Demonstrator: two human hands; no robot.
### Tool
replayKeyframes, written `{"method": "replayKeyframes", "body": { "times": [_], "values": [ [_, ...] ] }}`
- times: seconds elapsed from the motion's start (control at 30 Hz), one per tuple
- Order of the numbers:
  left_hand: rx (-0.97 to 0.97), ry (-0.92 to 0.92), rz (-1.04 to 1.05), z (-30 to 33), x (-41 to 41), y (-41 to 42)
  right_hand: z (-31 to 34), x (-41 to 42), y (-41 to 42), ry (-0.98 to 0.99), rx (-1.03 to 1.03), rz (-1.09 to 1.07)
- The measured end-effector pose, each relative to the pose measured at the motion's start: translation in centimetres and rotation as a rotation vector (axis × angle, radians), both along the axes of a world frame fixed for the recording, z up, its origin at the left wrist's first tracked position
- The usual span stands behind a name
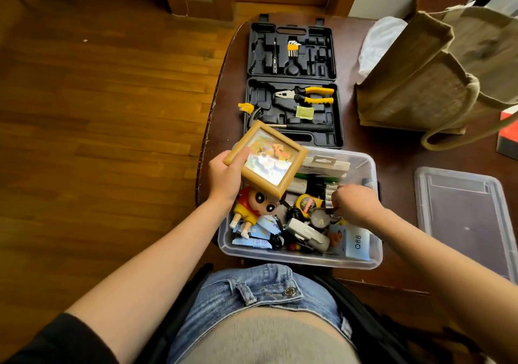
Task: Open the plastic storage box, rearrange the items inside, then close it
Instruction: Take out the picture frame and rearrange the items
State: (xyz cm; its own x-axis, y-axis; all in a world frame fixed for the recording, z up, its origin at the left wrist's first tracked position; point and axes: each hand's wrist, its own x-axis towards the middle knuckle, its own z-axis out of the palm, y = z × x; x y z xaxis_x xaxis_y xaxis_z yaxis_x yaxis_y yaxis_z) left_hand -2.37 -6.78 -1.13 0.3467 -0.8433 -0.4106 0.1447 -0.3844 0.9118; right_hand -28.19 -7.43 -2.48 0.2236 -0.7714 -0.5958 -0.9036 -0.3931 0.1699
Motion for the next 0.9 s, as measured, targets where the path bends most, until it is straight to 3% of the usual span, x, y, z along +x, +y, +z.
{"method": "replayKeyframes", "body": {
  "times": [0.27, 0.47, 0.7, 0.9],
  "values": [
    [-0.015, 0.002, -0.011, -0.2, 0.0, -0.1, -1.3, 1.0, -0.5, 0.189, 0.123, 0.104],
    [-0.022, -0.006, -0.01, -0.3, 0.0, -0.1, -1.5, 0.1, -0.5, 0.089, 0.112, 0.134],
    [-0.02, 0.008, -0.015, -0.4, 0.1, -0.1, -2.0, 0.6, -0.2, 0.154, 0.1, 0.158],
    [-0.02, 0.024, -0.01, -0.5, 0.1, -0.1, -1.4, 0.7, -0.1, 0.088, -0.016, 0.192]
  ]
}}
